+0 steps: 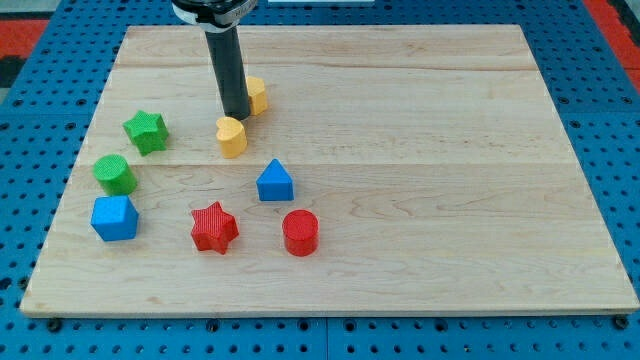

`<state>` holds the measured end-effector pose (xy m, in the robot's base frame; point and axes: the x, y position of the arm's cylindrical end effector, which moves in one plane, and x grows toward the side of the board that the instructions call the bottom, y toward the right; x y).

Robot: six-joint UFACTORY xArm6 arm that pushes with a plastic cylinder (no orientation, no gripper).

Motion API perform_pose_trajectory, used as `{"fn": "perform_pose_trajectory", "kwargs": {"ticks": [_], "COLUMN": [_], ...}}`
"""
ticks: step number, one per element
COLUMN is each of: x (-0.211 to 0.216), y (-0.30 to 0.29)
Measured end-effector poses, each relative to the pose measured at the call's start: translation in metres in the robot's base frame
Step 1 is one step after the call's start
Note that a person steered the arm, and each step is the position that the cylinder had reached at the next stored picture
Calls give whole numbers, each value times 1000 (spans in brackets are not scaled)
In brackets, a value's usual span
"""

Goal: Move the yellow hexagon towards the top center of the board

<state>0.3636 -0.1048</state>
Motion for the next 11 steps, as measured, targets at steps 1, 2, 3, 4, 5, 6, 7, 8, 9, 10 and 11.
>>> {"fn": "perform_pose_trajectory", "kwargs": {"ticks": [1,2,3,4,5,6,7,8,9,10,11], "x": [-6,-34,-49,-50,-50,-50,-50,-51,-39,1,-8], "y": [-22,-24,-20,-20,-19,-18,-18,0,7,6,47]}}
